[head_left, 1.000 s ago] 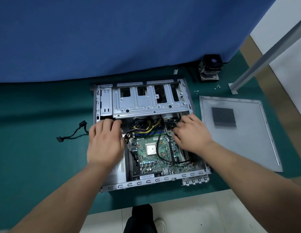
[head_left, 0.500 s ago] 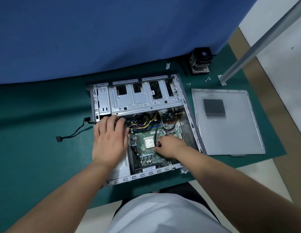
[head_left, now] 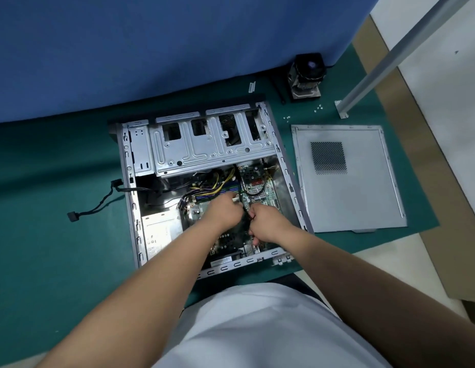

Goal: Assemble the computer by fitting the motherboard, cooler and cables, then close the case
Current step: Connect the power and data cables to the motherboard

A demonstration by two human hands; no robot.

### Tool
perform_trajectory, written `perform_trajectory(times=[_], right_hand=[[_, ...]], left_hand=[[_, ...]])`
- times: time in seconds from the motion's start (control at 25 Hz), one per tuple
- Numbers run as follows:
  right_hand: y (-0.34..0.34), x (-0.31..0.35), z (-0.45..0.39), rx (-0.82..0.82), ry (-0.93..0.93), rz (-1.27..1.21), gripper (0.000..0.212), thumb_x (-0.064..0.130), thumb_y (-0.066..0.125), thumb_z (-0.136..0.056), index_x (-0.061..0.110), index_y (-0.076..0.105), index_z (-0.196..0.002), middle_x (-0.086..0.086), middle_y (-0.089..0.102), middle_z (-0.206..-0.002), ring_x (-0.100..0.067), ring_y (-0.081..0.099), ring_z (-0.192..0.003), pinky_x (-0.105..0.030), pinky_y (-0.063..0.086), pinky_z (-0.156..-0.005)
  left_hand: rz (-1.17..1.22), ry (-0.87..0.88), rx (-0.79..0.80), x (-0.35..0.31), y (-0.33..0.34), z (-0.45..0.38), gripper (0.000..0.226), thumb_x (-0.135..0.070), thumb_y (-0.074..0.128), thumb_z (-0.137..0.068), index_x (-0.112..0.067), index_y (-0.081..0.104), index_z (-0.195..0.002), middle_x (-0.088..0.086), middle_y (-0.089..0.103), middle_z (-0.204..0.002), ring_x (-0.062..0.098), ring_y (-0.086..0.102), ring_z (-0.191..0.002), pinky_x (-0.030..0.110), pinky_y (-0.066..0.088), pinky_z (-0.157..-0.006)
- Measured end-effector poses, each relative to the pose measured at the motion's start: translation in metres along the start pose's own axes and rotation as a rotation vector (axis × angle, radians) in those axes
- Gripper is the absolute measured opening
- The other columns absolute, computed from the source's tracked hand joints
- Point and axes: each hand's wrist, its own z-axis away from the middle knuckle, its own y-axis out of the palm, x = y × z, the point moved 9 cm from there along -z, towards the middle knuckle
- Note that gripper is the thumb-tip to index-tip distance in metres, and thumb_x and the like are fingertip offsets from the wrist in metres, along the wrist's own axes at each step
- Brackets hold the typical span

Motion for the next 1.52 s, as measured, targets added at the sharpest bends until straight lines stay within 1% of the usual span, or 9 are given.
perform_trajectory(times=[0.12, 0.2, 0.4, 0.52, 0.68, 0.84, 1.04, 1.24, 1.52], right_hand=[[-0.008, -0.003, 0.004, -0.047, -0.006, -0.009, 0.023, 0.0, 0.048, -0.093, 0.018, 0.047, -0.106, -0.006, 0.062, -0.097, -0.011, 0.071, -0.052, -0.029, 0.053, -0.052], [-0.014, -0.007, 0.006, -0.072, 0.005, -0.04, 0.024, 0.0, 0.046, -0.092, 0.017, 0.048, -0.108, -0.005, 0.062, -0.094, -0.012, 0.071, -0.051, -0.023, 0.047, -0.043], [-0.026, -0.009, 0.001, -0.157, 0.026, 0.021, 0.053, -0.004, 0.052, -0.089, 0.021, 0.046, -0.136, -0.007, 0.061, -0.093, -0.026, 0.074, -0.069, -0.041, 0.063, -0.066], [-0.026, -0.01, -0.003, -0.166, 0.022, 0.098, 0.052, -0.002, 0.053, -0.091, 0.018, 0.049, -0.139, -0.003, 0.049, -0.08, -0.031, 0.072, -0.077, -0.046, 0.063, -0.075], [-0.023, -0.008, -0.003, -0.152, -0.022, 0.156, 0.045, 0.0, 0.052, -0.093, 0.017, 0.057, -0.135, -0.001, 0.051, -0.08, -0.029, 0.069, -0.077, -0.038, 0.062, -0.075], [-0.025, -0.007, -0.002, -0.161, -0.045, 0.18, 0.055, 0.0, 0.05, -0.094, 0.023, 0.054, -0.144, -0.014, 0.066, -0.107, -0.025, 0.059, -0.075, -0.031, 0.055, -0.072], [-0.023, -0.004, 0.0, -0.138, -0.036, 0.301, 0.06, -0.009, 0.047, -0.088, 0.018, 0.054, -0.14, -0.006, 0.055, -0.085, -0.024, 0.057, -0.069, -0.033, 0.052, -0.065], [-0.018, 0.002, -0.001, -0.115, -0.03, 0.474, 0.045, -0.006, 0.051, -0.09, 0.01, 0.058, -0.131, -0.012, 0.066, -0.101, -0.032, 0.067, -0.094, -0.038, 0.053, -0.069], [-0.013, 0.002, -0.003, -0.032, -0.045, 0.582, 0.036, -0.005, 0.055, -0.091, 0.01, 0.063, -0.123, -0.011, 0.065, -0.109, -0.03, 0.066, -0.1, -0.042, 0.058, -0.087]], left_hand=[[0.561, -0.207, 0.028, 0.011, 0.023, -0.016, 0.05, -0.013, 0.06, -0.1, -0.008, 0.049, -0.149, 0.016, 0.06, -0.142, 0.035, 0.059, -0.128, 0.043, 0.046, -0.112], [0.611, -0.182, 0.004, 0.004, 0.029, -0.021, 0.049, -0.009, 0.059, -0.1, -0.008, 0.05, -0.149, 0.014, 0.066, -0.135, 0.032, 0.062, -0.124, 0.047, 0.047, -0.11], [0.204, -0.021, -0.113, -0.013, 0.018, -0.027, 0.042, -0.013, 0.054, -0.103, -0.009, 0.057, -0.144, 0.012, 0.065, -0.136, 0.03, 0.062, -0.122, 0.03, 0.046, -0.098], [-0.004, 0.132, -0.183, -0.014, 0.007, -0.024, 0.043, -0.004, 0.052, -0.1, -0.007, 0.059, -0.142, 0.013, 0.058, -0.14, 0.031, 0.056, -0.127, 0.028, 0.039, -0.107], [-0.185, 0.326, -0.119, -0.017, 0.009, -0.026, 0.057, -0.002, 0.047, -0.097, -0.018, 0.05, -0.152, -0.001, 0.039, -0.162, 0.028, 0.037, -0.142, 0.037, 0.03, -0.121], [-0.572, 0.397, -0.019, -0.027, 0.019, -0.034, 0.069, -0.008, 0.048, -0.096, -0.031, 0.036, -0.159, -0.013, 0.026, -0.167, 0.029, 0.033, -0.131, 0.041, 0.046, -0.101], [-0.877, 0.423, -0.013, -0.03, 0.014, -0.04, 0.066, -0.009, 0.046, -0.098, -0.027, 0.031, -0.161, -0.007, 0.027, -0.166, 0.033, 0.036, -0.132, 0.042, 0.047, -0.098], [-1.008, 0.489, 0.002, -0.033, 0.009, -0.042, 0.064, -0.007, 0.036, -0.101, -0.028, 0.026, -0.161, -0.004, 0.023, -0.168, 0.034, 0.029, -0.145, 0.047, 0.046, -0.103], [-1.068, 0.491, 0.006, -0.032, 0.01, -0.039, 0.06, -0.009, 0.04, -0.103, -0.024, 0.029, -0.159, 0.004, 0.028, -0.163, 0.033, 0.03, -0.143, 0.043, 0.048, -0.096]])
